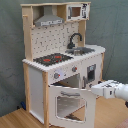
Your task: Play with the kitchen
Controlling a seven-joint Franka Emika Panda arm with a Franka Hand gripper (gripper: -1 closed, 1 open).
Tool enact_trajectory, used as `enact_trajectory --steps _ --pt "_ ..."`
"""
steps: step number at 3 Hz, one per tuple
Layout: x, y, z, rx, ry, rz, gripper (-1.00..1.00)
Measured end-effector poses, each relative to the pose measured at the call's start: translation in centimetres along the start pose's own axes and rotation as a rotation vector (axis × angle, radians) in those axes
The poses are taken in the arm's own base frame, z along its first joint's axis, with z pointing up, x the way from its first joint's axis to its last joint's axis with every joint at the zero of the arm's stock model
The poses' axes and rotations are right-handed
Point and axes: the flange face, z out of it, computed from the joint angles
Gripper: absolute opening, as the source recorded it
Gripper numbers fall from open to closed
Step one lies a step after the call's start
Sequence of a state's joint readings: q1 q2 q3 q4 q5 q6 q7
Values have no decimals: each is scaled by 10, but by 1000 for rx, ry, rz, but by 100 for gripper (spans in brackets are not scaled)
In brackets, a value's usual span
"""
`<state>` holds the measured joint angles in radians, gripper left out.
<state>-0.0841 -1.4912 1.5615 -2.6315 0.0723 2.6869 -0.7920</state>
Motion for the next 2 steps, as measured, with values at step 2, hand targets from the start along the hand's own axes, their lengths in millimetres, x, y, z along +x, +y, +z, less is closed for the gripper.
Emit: enact_trajectory --steps 2 --pt "-2 87 -47 -122 83 100 100"
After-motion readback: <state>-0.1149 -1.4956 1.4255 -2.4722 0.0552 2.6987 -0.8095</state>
